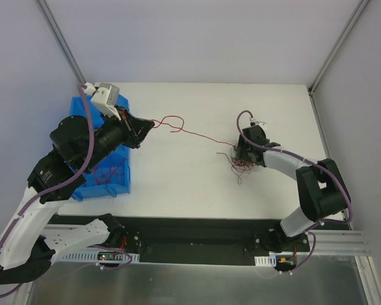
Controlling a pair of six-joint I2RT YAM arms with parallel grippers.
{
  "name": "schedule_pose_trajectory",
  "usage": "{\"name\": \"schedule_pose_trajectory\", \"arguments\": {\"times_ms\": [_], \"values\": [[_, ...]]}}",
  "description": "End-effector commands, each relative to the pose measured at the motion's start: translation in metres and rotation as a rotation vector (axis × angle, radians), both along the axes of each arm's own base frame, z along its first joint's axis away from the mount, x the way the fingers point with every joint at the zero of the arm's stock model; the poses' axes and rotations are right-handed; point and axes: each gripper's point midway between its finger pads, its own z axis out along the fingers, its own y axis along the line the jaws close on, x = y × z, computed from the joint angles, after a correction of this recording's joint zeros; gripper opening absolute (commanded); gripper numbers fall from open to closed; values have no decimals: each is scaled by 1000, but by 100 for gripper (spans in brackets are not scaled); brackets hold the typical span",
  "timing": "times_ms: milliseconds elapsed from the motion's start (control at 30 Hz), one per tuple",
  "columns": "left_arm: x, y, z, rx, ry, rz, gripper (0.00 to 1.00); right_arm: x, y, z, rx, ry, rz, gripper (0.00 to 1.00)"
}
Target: Untangle the cables
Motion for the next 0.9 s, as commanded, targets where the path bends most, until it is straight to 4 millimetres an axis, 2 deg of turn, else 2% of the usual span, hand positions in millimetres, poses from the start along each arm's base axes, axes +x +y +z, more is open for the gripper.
{"name": "schedule_pose_trajectory", "arguments": {"times_ms": [0, 133, 233, 400, 467, 533, 633, 700, 767, 833, 867], "values": [[-21, 59, 70, -70, -192, 153, 0, -5, -19, 6, -5, -12, -65, 73], [-45, 100, 117, -96, -315, 227, 0, -6, -15, 1, 76, -14, -60, 76], [-53, 113, 130, -105, -338, 247, 0, -5, -14, -1, 107, -21, -64, 77], [-40, 89, 102, -61, -248, 195, 0, -4, -15, -2, 116, -18, -72, 77], [-34, 88, 90, -39, -213, 217, 0, -6, -18, -3, 124, -18, -83, 77], [-33, 92, 89, -21, -209, 233, 0, -6, -21, -3, 138, -24, -100, 77], [-37, 121, 100, -10, -237, 339, 0, -6, -30, -5, 169, -26, -156, 79], [-51, 151, 123, -40, -288, 417, 0, -7, -38, -7, 190, -20, -195, 80], [-63, 173, 138, -59, -330, 466, 0, -8, -41, -8, 213, -21, -212, 80], [-71, 187, 142, -67, -344, 498, 0, -8, -40, -9, 217, -17, -212, 80], [-72, 188, 139, -66, -333, 499, 0, -8, -39, -10, 221, -12, -210, 80]]}}
